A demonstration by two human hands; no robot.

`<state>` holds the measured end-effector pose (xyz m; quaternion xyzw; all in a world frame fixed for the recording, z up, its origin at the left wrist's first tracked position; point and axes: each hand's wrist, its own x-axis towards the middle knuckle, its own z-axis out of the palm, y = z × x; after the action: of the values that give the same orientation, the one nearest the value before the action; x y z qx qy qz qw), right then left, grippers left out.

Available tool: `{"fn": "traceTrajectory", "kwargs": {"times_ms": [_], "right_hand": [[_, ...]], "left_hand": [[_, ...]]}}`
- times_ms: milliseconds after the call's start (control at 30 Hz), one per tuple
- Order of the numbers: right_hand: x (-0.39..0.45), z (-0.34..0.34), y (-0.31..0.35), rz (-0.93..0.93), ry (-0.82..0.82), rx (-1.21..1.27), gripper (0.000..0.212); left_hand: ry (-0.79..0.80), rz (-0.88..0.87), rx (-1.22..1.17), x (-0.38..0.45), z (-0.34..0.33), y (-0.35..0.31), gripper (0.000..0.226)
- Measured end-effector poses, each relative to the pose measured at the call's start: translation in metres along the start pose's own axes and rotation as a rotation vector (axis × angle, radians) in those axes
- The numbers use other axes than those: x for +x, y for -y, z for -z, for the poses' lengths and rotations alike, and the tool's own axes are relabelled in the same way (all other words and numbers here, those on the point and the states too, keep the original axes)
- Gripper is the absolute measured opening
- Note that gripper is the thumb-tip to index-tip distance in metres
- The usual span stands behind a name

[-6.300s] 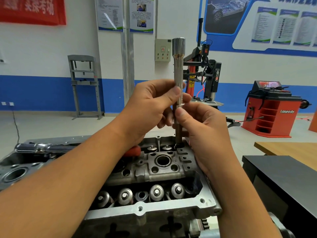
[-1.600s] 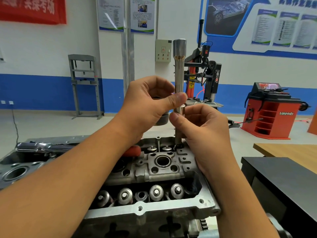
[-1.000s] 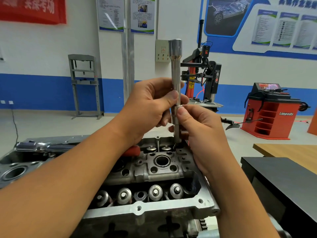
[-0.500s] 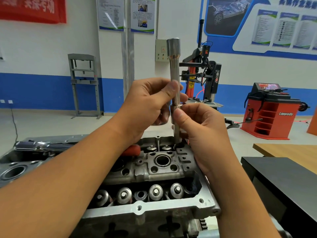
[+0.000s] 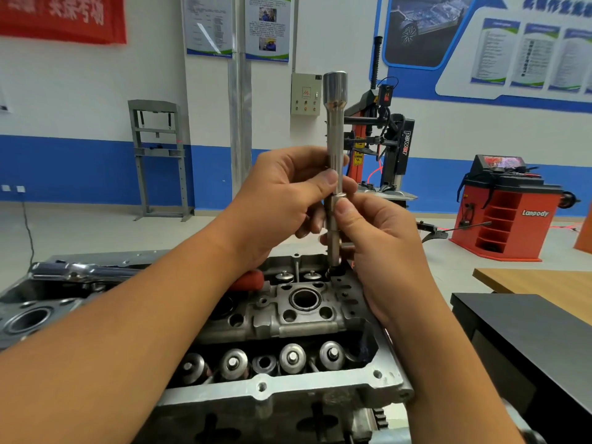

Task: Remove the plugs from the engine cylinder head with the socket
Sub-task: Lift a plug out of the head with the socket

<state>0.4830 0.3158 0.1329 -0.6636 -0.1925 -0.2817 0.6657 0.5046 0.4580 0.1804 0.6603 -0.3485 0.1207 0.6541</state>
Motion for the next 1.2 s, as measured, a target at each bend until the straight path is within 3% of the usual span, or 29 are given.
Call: {"fn": "traceTrajectory", "kwargs": {"times_ms": [100, 200, 333, 500, 633, 733, 833, 1000, 1200], "right_hand": [[-0.0006, 0.0006, 0.0009, -0.019, -0.035, 0.015, 0.019], [-0.0020, 0.0033, -0.0005, 0.013, -0.081, -0.080, 0.023], [-0.0023, 0.0016, 0.0001, 0.038, -0.045, -0.067, 0.008], [-0.0025, 0.0003, 0.0032, -0.006, -0.023, -0.020, 0.017], [-0.0042, 0.0028, 0.0018, 0.018, -0.087, -0.088, 0.023], [-0.0031, 0.0028, 0.0002, 0.032, -0.035, -0.072, 0.009], [-0.0015, 0.0017, 0.0006, 0.023, 0.022, -0.035, 0.021], [-0.0022, -0.0021, 0.0036, 0.029, 0.020, -0.017, 0.016], [-0.0012, -0.0027, 0.0027, 0.030, -0.017, 0.013, 0.028]], "left_hand": [[-0.052, -0.036, 0.039, -0.0003, 0.0004, 0.0000, 0.017], [-0.130, -0.068, 0.081, 0.0003, 0.0024, 0.0011, 0.031], [-0.029, -0.017, -0.032, 0.0002, 0.0014, 0.0003, 0.018], [-0.033, -0.031, -0.021, 0.0004, 0.0011, 0.0004, 0.013], [-0.083, -0.052, -0.017, -0.0018, 0.0007, -0.0009, 0.027], [-0.025, -0.028, -0.037, -0.0013, 0.0016, -0.0005, 0.024], [0.003, -0.034, 0.024, -0.0008, -0.0001, 0.0006, 0.022], [-0.053, -0.053, -0.014, -0.0006, 0.0028, -0.0015, 0.018], [0.042, -0.031, -0.043, -0.0014, -0.0028, -0.0026, 0.026]]}}
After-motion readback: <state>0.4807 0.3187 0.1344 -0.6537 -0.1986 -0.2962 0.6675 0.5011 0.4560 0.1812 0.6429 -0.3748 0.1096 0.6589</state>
